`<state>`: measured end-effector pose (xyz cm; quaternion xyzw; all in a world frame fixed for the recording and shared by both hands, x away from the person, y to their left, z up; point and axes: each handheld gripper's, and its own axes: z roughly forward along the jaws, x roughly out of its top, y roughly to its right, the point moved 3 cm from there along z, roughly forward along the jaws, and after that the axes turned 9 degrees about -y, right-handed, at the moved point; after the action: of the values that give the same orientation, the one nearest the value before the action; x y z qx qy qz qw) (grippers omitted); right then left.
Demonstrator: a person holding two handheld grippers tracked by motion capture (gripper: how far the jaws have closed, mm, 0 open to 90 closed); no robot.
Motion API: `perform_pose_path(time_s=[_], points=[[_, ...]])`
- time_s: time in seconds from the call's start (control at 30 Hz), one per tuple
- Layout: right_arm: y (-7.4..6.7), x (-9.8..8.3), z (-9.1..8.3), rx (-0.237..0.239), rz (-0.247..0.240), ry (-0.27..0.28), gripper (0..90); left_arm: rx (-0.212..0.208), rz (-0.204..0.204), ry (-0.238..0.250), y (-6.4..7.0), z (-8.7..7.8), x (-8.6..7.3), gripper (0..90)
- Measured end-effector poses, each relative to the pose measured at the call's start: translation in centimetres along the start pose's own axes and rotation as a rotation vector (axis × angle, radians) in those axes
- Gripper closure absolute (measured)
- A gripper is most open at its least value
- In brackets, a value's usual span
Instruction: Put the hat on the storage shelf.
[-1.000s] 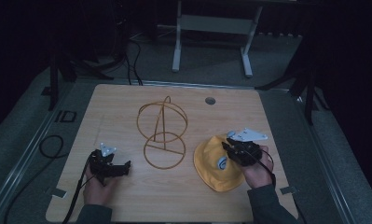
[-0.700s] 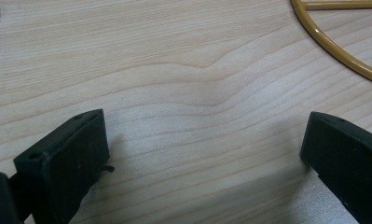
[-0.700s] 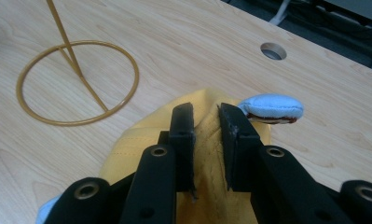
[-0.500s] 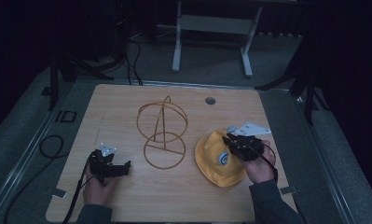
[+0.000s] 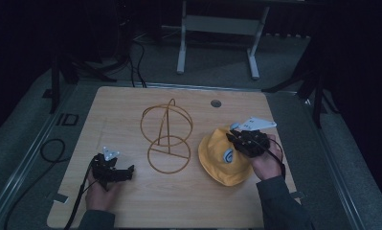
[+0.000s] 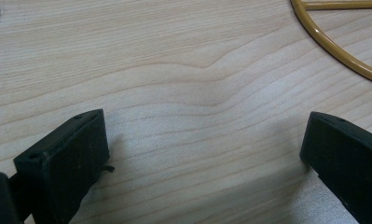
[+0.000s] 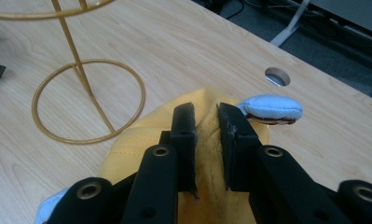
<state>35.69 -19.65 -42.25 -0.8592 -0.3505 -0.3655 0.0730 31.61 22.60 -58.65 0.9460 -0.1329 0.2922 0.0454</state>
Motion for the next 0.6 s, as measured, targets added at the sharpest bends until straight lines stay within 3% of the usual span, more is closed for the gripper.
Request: perform_pose_path(time_s=[0.6], points=[[1.5, 2.7, -0.9, 0.034, -0.018, 0.043, 77.2, 0.0, 0.001, -0.001, 0.0, 0.0, 0.0, 0.8]])
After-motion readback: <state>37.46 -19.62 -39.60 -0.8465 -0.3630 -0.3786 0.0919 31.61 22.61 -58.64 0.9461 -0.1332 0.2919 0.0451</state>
